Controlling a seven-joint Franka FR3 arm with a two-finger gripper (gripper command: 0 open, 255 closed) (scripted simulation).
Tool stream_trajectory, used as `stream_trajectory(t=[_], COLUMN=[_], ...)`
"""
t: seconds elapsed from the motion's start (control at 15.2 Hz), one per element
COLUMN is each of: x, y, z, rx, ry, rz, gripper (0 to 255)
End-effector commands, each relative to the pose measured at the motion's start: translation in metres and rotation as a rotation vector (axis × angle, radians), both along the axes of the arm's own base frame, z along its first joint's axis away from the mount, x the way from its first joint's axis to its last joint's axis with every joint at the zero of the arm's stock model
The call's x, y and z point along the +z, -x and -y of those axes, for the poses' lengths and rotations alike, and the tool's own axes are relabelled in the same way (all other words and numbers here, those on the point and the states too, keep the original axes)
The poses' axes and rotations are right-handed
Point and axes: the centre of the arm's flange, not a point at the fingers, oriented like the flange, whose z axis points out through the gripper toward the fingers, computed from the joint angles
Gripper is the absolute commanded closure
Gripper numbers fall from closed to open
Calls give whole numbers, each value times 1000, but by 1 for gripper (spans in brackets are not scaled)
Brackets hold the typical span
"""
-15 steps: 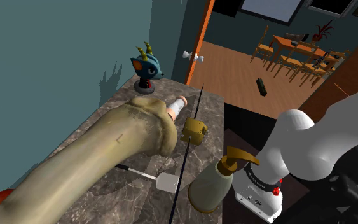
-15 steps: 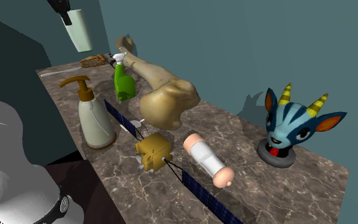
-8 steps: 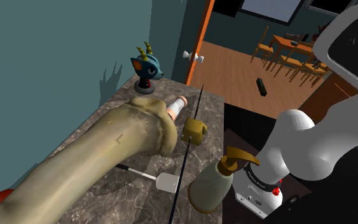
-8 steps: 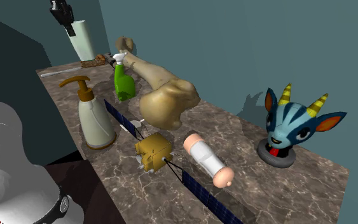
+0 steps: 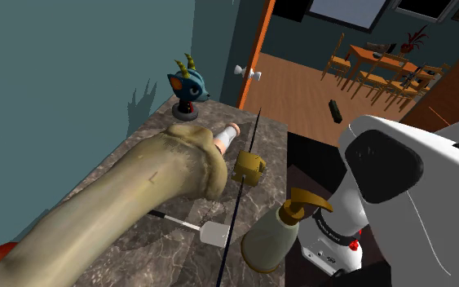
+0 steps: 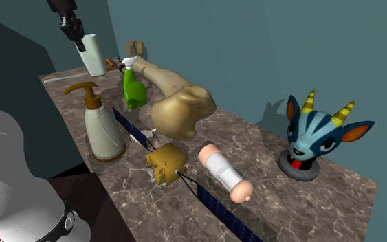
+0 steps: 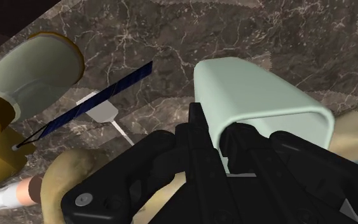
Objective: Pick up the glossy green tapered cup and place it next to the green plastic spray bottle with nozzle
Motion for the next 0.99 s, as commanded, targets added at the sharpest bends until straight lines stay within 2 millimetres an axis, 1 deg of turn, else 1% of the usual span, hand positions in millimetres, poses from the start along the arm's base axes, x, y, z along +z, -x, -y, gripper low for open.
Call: stream_trajectory(t=[0.0, 0.92], x=[-11, -85], y=[1, 1], z=[0, 0], rx=[0, 0], ry=[-1, -1], rz=[0, 0], gripper=[255, 255])
